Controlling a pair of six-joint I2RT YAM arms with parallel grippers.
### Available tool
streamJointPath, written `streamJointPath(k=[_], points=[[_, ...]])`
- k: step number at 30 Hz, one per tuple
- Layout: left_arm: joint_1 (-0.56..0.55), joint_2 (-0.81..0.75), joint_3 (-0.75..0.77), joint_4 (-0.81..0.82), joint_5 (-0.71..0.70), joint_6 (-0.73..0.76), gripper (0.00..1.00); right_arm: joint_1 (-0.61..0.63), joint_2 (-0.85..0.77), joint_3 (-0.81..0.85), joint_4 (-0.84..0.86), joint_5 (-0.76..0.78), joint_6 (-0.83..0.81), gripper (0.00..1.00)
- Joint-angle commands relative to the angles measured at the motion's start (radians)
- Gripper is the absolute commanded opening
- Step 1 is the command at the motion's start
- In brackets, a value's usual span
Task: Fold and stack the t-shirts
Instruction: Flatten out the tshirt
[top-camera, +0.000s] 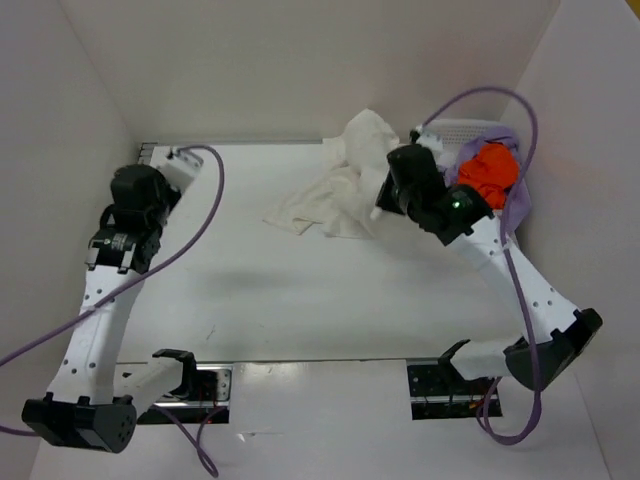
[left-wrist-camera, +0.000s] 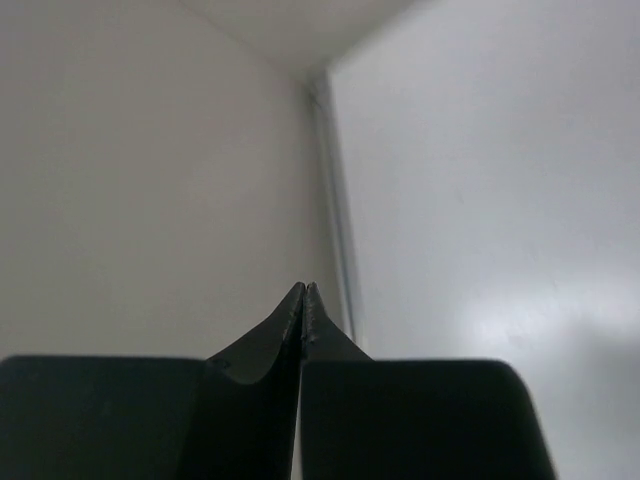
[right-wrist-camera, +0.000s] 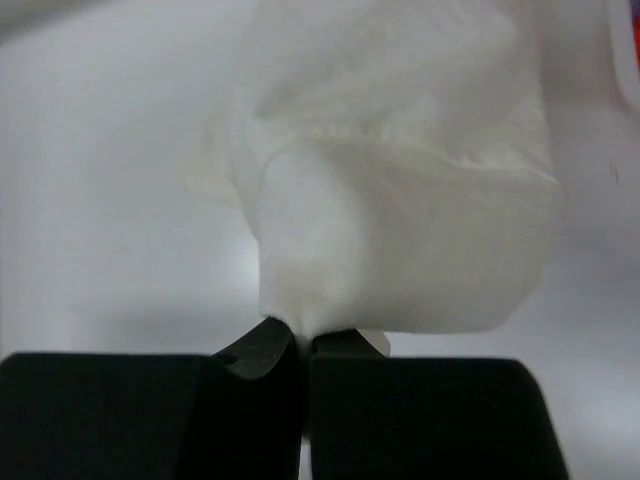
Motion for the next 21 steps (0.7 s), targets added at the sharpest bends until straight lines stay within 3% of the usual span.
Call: streamJointPath(k=[1,3,5,6,7,8,11,12,13,16,17,21], points=[[-0.001,-0.079,-0.205,-0.199,-0.006,-0.007,0.0,-0.01,-0.073,-0.383,0.008,-0.127,0.193,0.0],[-0.001,-0.13,-0.321,-0.242,0.058,0.015,0.0,0.012,-0.136,-0.567,0.08,-0.246,0.254,0.0],[-0.029,-0.13,-0.357,-0.253,0.095,0.003,0.02,0.033,-0.136,-0.639,0.119,-0.279,0.277,0.0],[-0.043,-0.083,-0.357,-0.253,0.121,-0.016,0.11,0.042,-0.136,-0.64,0.119,-0.279,0.29,0.0],[-0.061,-0.055,-0.334,-0.253,0.176,-0.016,0.39,0.042,-0.127,-0.64,0.119,-0.264,0.299,0.0],[-0.085,-0.025,-0.314,-0.253,0.203,-0.028,0.52,0.042,-0.127,-0.628,0.108,-0.25,0.299,0.0],[-0.226,0.092,-0.226,-0.186,0.205,-0.013,0.68,-0.002,-0.15,-0.602,0.108,-0.225,0.299,0.0],[-0.319,0.159,-0.206,-0.172,0.18,0.014,0.71,-0.037,-0.176,-0.601,0.081,-0.225,0.299,0.0],[-0.371,0.196,-0.189,-0.132,0.113,0.03,0.73,-0.127,-0.191,-0.601,0.066,-0.216,0.299,0.0],[-0.506,0.366,-0.121,-0.069,0.091,0.053,0.77,-0.267,-0.267,-0.58,0.041,-0.183,0.278,0.0],[-0.523,0.47,-0.092,-0.069,0.158,0.03,0.77,-0.339,-0.282,-0.58,0.041,-0.173,0.278,0.0],[-0.555,0.75,0.113,-0.013,0.325,-0.121,0.77,-0.421,-0.293,-0.598,0.101,-0.28,0.245,0.0]])
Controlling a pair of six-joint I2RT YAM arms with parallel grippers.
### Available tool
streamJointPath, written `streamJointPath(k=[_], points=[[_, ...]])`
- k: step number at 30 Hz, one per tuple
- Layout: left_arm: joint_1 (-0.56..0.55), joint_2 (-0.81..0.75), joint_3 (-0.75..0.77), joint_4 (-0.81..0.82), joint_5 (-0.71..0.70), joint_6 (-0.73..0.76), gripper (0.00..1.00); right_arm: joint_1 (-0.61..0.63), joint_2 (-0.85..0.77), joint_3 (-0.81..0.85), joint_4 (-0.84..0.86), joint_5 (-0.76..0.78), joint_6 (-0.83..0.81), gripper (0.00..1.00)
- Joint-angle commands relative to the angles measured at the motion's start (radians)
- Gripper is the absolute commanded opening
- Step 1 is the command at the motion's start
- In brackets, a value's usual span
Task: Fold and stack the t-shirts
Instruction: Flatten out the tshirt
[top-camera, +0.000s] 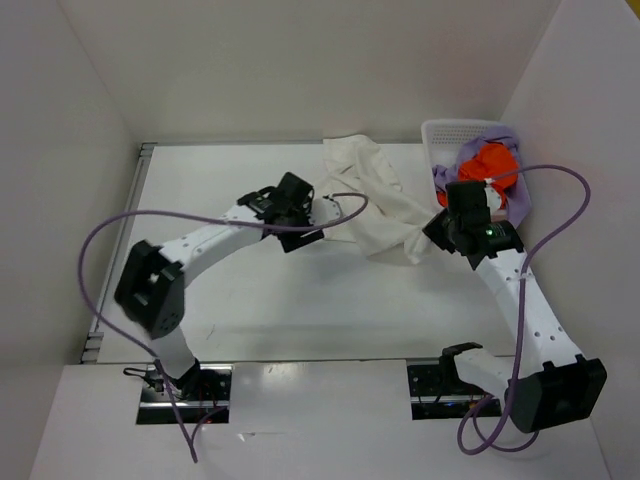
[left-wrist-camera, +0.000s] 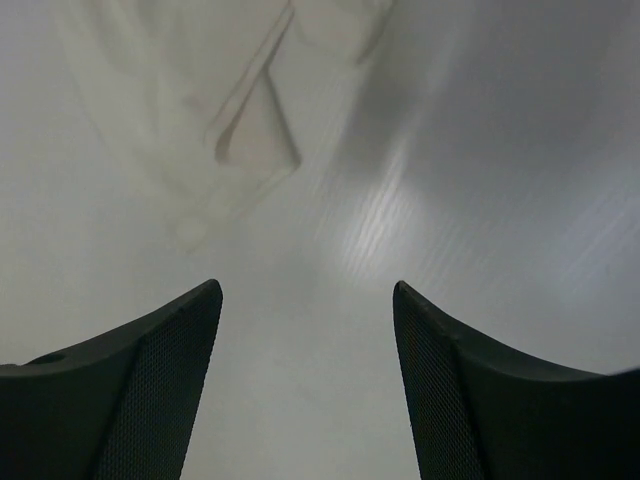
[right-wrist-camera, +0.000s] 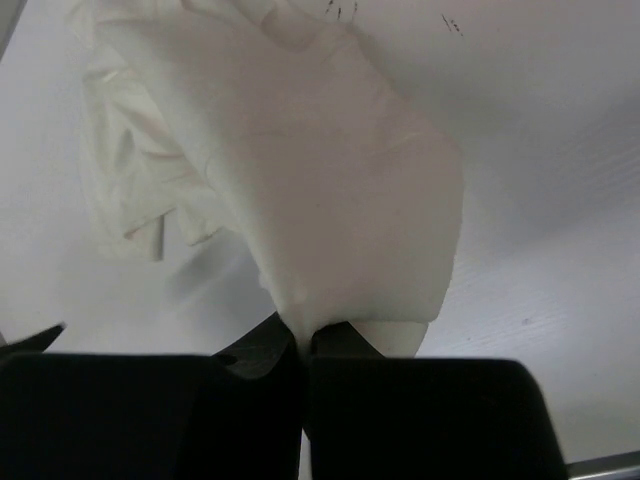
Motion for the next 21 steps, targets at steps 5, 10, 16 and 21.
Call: streamJointPath(k=[5,10,16,21], points=[[-0.005,0.385,0.34,0.18,0.207,-0.329,0.77,-0.021,0.016,-0.013,0.129,-0.115,-0.019,0.0],[0.021,0.49,0.4,0.227,0.284,-0.55,0.77,-0.03,0.016,0.016,0.149,-0.115,-0.037,0.0],[0.034,0.539,0.466,0.15,0.31,-0.717,0.77,-0.03,0.026,0.036,0.149,-0.115,-0.048,0.0],[0.043,0.501,0.379,0.122,0.301,-0.789,0.75,-0.03,0.013,0.027,0.159,-0.124,-0.048,0.0]])
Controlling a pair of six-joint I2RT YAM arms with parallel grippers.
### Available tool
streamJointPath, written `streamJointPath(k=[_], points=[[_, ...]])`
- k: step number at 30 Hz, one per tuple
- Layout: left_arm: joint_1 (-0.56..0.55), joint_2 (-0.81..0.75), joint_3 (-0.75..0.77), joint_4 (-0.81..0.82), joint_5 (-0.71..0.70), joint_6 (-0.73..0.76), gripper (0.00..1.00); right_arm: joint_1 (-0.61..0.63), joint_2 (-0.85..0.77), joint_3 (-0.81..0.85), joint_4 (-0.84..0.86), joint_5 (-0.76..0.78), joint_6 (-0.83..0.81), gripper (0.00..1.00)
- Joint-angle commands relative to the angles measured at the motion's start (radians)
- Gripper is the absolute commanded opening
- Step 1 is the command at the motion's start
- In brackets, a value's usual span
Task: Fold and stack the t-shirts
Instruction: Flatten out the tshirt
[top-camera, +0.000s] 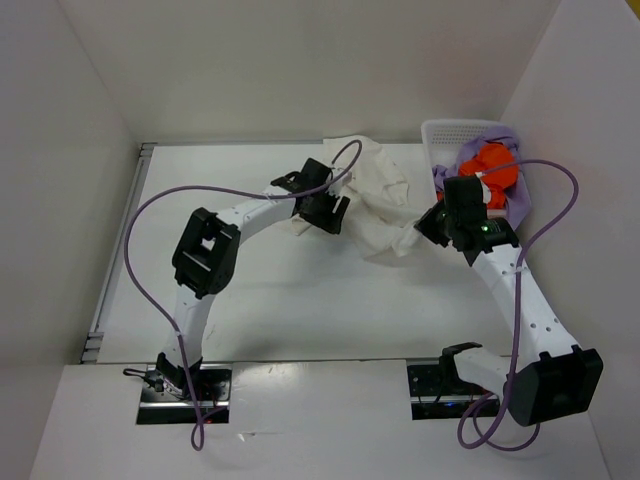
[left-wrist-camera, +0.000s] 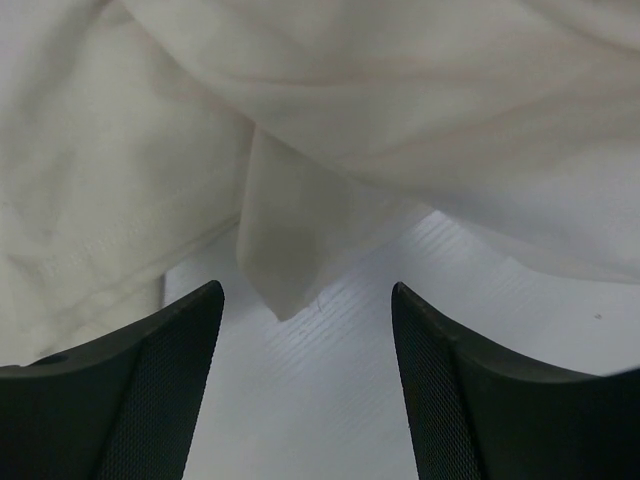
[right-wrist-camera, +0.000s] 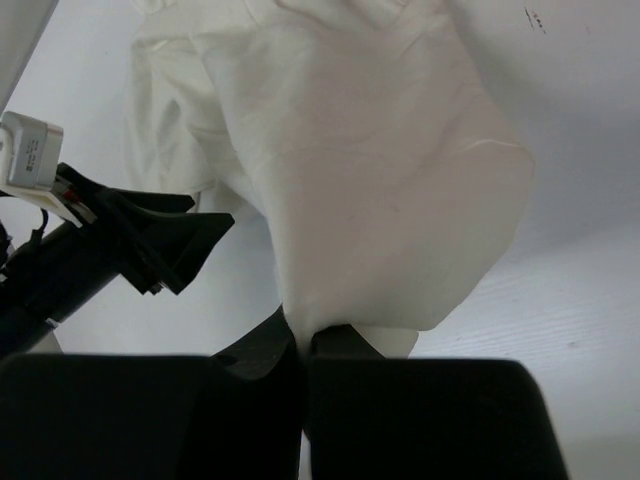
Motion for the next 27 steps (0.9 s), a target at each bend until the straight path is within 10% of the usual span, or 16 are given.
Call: streamJointPath(k=[1,14,22,27], points=[[0.001,-0.029,-0.046,-0.026,0.023,-0.109,0.75,-0.007,-0.011,0.033,0.062,-0.014,-0.024,0.0],[0.001,0.118,0.015,0.008,0.081,-0.138,0.67,-0.007,-0.064,-0.008,0.062,-0.014,-0.025,0.0],[0.01,0.155,0.004,-0.001,0.114,-0.106,0.0,-0.016,-0.074,-0.008,0.062,-0.014,-0.034,0.0],[0.131,-0.018,0.053,-0.055,0.028,0.01,0.0,-0.079,0.09,0.022,0.183,-0.113,-0.092,0.0]])
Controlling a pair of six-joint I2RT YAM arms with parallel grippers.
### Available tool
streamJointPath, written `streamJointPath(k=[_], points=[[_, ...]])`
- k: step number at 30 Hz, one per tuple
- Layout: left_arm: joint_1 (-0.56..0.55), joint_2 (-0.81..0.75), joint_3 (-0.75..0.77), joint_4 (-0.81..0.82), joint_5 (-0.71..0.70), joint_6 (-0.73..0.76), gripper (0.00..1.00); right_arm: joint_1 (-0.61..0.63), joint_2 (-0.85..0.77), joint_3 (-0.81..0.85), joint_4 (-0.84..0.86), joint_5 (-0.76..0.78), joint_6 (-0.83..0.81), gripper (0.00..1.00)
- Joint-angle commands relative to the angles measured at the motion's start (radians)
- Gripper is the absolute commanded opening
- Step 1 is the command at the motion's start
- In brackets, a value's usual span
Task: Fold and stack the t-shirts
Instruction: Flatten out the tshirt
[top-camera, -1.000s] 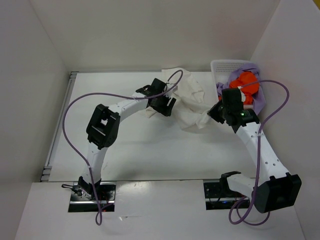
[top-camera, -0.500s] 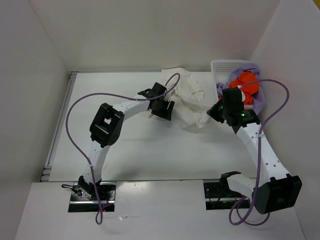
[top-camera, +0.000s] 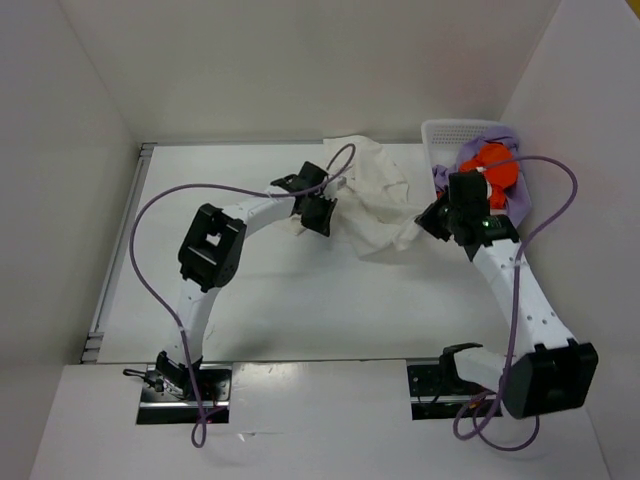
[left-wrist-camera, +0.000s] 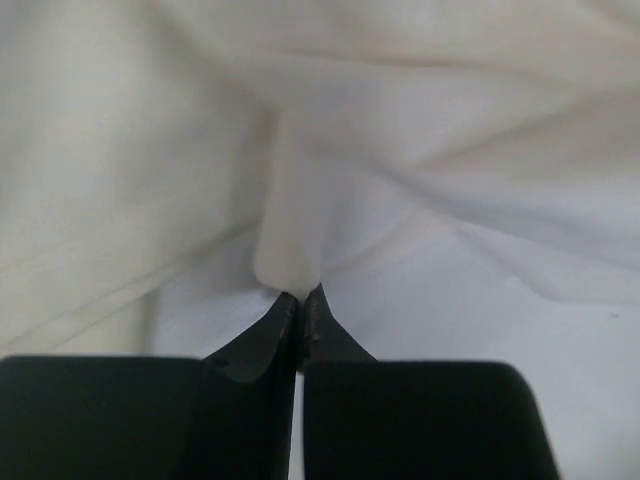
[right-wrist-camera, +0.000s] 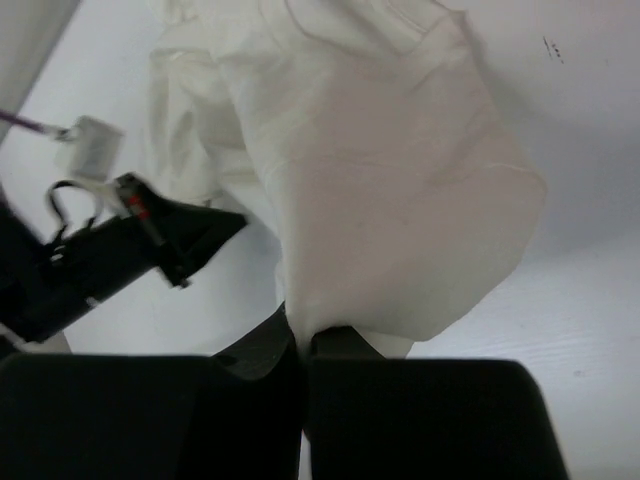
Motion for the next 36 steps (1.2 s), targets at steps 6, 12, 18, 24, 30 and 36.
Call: streamJointPath(k=[6,12,18,24,30,36], points=[[0.472,-0.218,0.638,-0.238,-0.241,0.3,0.0,-0.116,0.625,0.913,0.039,-0.157,-0.186,0.0],[0.622,-0.356,0.759,-0.483,-0.154,0.439,0.0,-0.023,0.657,1.112,-0.181,0.017,-0.246,0.0],[0.643,-0.777,0.06,-0.432,-0.12,0.56,0.0,0.176,0.324,0.522,-0.138,0.121,-0.206,0.0],[0.661,-0.989,-0.506,-0.531,-0.209,0.666,0.0,0.308,0.097,0.016,-0.16,0.025,0.001,0.0],[0.661,-1.088,-0.819,-0.568,-0.309,0.686,0.0,0.505,0.05,-0.212,-0.174,-0.031,0.217,0.0],[0.681,-1.004,-0.811,-0.498,-0.356,0.706,0.0,0.47,0.104,-0.197,-0.109,-0.005,0.155,0.0]])
